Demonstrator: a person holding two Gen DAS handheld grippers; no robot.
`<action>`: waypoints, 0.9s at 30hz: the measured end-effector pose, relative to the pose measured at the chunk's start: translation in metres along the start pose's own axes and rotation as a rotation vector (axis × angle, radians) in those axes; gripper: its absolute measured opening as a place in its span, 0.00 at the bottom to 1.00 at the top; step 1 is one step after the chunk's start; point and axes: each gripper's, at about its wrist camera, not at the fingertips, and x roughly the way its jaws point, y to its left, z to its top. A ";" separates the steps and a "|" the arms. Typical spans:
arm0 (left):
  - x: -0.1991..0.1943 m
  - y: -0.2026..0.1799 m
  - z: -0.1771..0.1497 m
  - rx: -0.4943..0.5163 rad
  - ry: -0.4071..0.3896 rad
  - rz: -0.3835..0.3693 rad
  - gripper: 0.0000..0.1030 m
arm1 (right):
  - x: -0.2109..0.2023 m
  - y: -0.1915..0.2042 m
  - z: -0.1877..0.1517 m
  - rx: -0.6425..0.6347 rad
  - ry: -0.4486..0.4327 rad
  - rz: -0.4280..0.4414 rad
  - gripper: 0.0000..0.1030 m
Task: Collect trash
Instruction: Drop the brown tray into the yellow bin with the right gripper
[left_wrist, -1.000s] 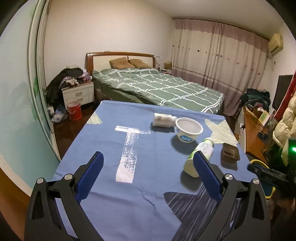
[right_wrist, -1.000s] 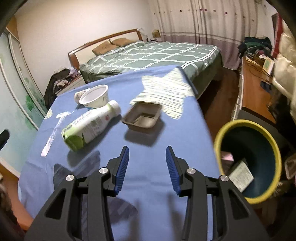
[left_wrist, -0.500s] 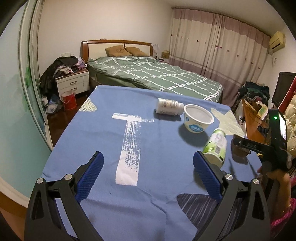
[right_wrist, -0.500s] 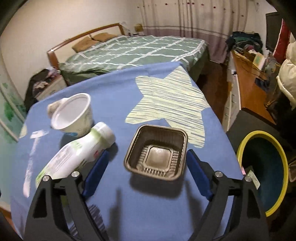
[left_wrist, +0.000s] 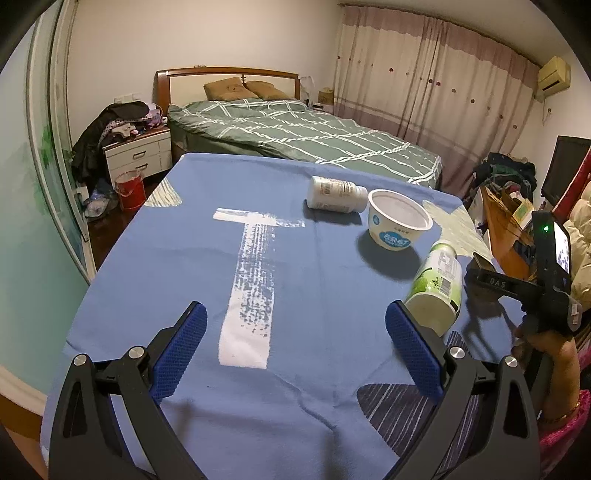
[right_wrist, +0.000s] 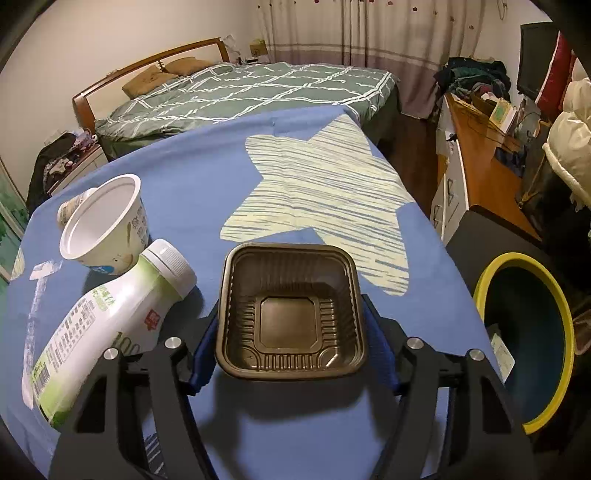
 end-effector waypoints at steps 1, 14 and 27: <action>0.001 -0.001 0.000 0.002 0.002 0.000 0.93 | -0.001 0.001 0.000 0.000 -0.001 0.002 0.63; 0.004 -0.021 -0.001 0.046 0.009 -0.019 0.93 | -0.050 -0.053 -0.010 0.059 -0.086 -0.028 0.63; 0.016 -0.061 -0.002 0.120 0.043 -0.054 0.93 | -0.062 -0.167 -0.026 0.272 -0.100 -0.199 0.64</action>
